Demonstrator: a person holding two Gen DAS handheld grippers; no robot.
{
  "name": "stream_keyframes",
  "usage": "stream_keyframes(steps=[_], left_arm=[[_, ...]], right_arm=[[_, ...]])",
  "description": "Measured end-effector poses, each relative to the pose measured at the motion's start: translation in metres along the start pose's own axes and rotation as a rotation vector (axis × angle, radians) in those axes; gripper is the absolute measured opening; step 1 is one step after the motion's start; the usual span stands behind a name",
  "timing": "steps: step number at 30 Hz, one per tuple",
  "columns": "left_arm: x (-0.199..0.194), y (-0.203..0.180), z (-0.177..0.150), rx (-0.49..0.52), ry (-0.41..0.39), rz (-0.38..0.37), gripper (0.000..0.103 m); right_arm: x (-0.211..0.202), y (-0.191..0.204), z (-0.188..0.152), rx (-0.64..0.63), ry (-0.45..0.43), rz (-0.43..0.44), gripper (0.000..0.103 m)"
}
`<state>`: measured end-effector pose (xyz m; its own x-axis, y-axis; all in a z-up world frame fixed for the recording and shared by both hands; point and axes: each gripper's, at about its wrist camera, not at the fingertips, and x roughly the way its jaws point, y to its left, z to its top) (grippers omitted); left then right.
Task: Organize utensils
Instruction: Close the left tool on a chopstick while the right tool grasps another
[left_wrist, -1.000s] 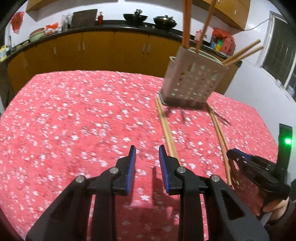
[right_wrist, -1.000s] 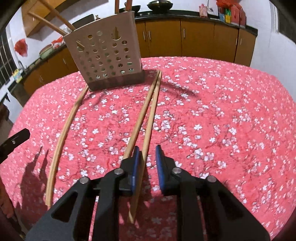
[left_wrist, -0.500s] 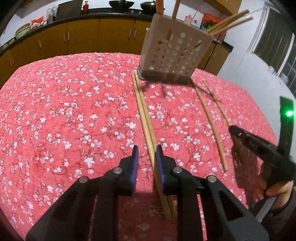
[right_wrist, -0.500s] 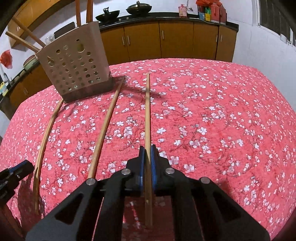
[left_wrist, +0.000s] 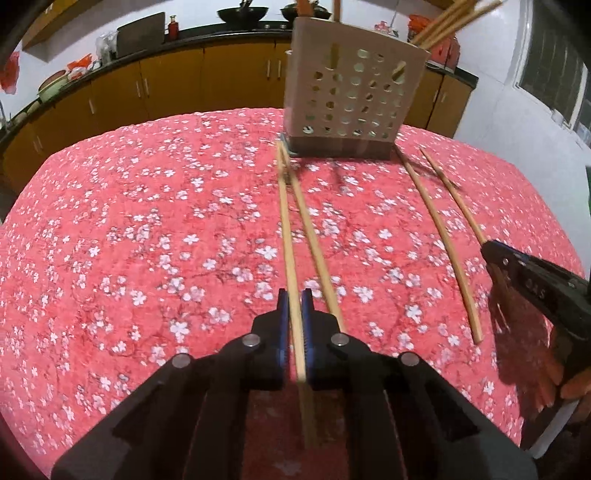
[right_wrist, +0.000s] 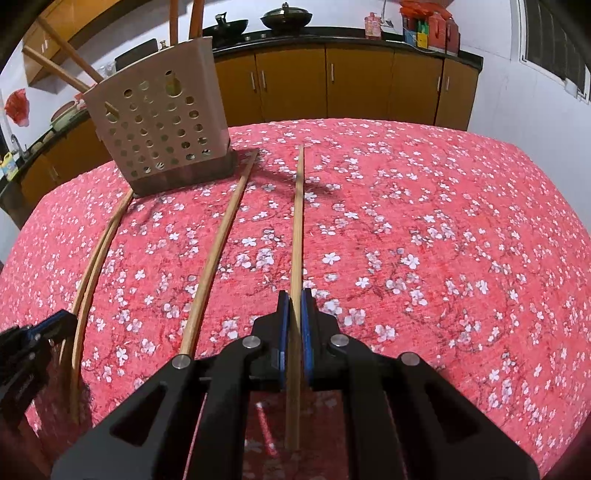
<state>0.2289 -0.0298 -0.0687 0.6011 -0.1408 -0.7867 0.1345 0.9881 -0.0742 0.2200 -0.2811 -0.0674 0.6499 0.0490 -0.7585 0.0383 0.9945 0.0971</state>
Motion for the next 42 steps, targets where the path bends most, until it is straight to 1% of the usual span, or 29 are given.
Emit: stream_keyframes(steps=[4,8,10,14,18,24,31,42], left_arm=[[0.006,0.022,0.009,-0.028,-0.004,0.05,0.008],[0.012,0.052,0.02,-0.066,-0.006,0.096,0.008],[0.015,0.065,0.026,-0.078,-0.009,0.097,0.008],[0.017,0.077,0.029,-0.077,-0.023,0.078,0.008],[0.016,0.076,0.027,-0.07,-0.038,0.076,0.01],[0.013,0.081,0.027,-0.094,-0.041,0.048,0.011],[0.011,0.081,0.025,-0.096,-0.042,0.039,0.013],[0.011,0.08,0.025,-0.099,-0.041,0.037,0.014]], right_arm=[[0.003,-0.001,0.002,-0.008,-0.001,0.005,0.008],[0.008,0.001,0.008,-0.015,-0.004,0.004,0.008],[0.011,0.001,0.01,-0.013,-0.008,0.003,0.008],[0.015,0.0,0.013,-0.007,-0.015,0.003,0.008],[0.015,-0.002,0.012,-0.001,-0.016,0.012,0.008],[0.015,-0.001,0.012,0.0,-0.015,0.012,0.008],[0.015,-0.001,0.012,0.0,-0.015,0.012,0.008],[0.016,-0.001,0.012,0.001,-0.015,0.012,0.008]])
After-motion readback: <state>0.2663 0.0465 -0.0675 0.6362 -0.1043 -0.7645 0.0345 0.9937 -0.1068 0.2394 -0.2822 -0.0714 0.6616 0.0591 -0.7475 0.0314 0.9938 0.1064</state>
